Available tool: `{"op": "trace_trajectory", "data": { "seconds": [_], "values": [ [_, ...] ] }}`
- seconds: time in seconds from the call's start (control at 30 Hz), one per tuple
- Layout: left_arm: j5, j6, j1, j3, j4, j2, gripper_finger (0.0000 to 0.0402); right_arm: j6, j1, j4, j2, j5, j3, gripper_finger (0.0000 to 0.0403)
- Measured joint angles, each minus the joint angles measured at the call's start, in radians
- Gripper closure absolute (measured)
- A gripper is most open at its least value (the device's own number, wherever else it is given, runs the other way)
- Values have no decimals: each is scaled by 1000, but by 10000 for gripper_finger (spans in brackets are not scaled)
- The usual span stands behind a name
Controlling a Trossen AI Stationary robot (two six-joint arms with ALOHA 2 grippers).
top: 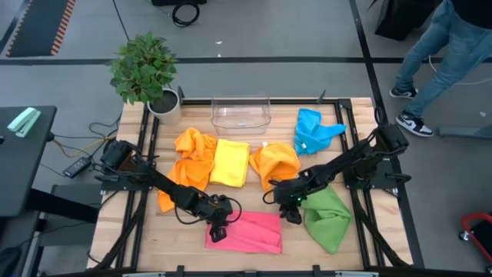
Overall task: Fold microfiber towels
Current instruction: Fold the pink microfiber cloth
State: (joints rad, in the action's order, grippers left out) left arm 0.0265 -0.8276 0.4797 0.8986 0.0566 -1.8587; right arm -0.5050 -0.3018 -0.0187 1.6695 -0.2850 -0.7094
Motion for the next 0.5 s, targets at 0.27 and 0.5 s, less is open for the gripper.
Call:
{"op": "trace_trajectory", "data": {
  "seconds": [0.27,0.5],
  "values": [
    [3,0,1,0,0,0,393,-4,3,12,4,-85,0,244],
    [0,1,-5,0,0,0,384,-34,-4,107,59,-92,-2,244]
  ]
}}
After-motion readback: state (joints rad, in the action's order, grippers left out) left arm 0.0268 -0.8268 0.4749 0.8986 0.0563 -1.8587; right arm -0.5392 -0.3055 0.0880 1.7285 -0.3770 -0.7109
